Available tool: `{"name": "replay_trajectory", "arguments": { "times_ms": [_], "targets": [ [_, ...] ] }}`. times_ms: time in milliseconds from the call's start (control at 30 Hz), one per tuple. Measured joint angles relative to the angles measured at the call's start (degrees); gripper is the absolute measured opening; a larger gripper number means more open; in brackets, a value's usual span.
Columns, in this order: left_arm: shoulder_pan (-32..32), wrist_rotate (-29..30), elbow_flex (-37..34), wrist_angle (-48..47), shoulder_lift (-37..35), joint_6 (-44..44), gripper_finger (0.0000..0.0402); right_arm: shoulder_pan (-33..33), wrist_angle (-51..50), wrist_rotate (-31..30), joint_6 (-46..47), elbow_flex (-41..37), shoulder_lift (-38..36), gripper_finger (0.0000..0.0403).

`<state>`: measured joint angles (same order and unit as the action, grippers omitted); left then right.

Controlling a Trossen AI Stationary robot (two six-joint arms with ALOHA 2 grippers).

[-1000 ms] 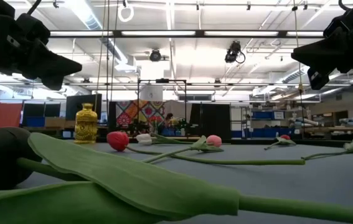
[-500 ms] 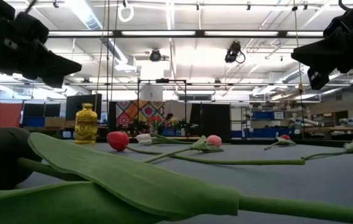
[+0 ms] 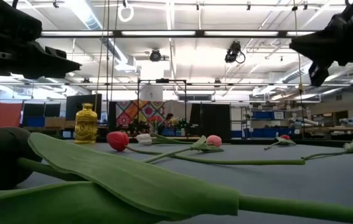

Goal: Sort flowers into vase by color
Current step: Put the left pink flower into the yellow vase

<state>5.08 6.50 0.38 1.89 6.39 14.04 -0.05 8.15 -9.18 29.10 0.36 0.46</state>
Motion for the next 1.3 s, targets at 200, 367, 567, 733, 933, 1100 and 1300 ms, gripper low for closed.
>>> {"name": "replay_trajectory", "arguments": {
  "times_ms": [200, 367, 567, 733, 933, 1100, 1300],
  "targets": [
    [-0.04, 4.37, 0.01, 1.32, -0.02, 0.15, 0.0036, 0.0, 0.13, -14.4, 12.28, -0.02, 0.08, 0.0053],
    [-0.02, 4.35, 0.0, 1.33, -0.02, 0.33, 0.0036, 0.0, 0.42, -20.82, 16.42, -0.01, 0.06, 0.0053],
    [-0.25, 4.34, 0.01, 3.0, 0.15, 7.4, 0.0036, 0.02, -3.82, -19.66, 27.16, -0.01, 0.91, 0.005],
    [-0.35, 2.79, 0.0, 8.61, 0.46, 0.81, 0.0036, 0.02, -4.03, -18.7, 32.74, 0.33, 6.75, 0.004],
    [-0.35, 3.21, 0.0, 6.91, 1.18, -28.05, 0.0036, 0.0, -3.89, -17.74, 37.98, 0.37, 14.5, 0.0032],
    [-0.35, 9.12, 0.01, 6.95, 1.97, -60.18, 0.0036, -0.3, -3.59, -13.05, 44.98, 0.37, 19.94, 0.0031],
    [-0.43, 31.1, 0.0, 12.44, 1.95, -71.51, 0.0036, -2.38, -2.89, -2.35, 51.67, 0.4, 27.33, 0.0031]
  ]
}}
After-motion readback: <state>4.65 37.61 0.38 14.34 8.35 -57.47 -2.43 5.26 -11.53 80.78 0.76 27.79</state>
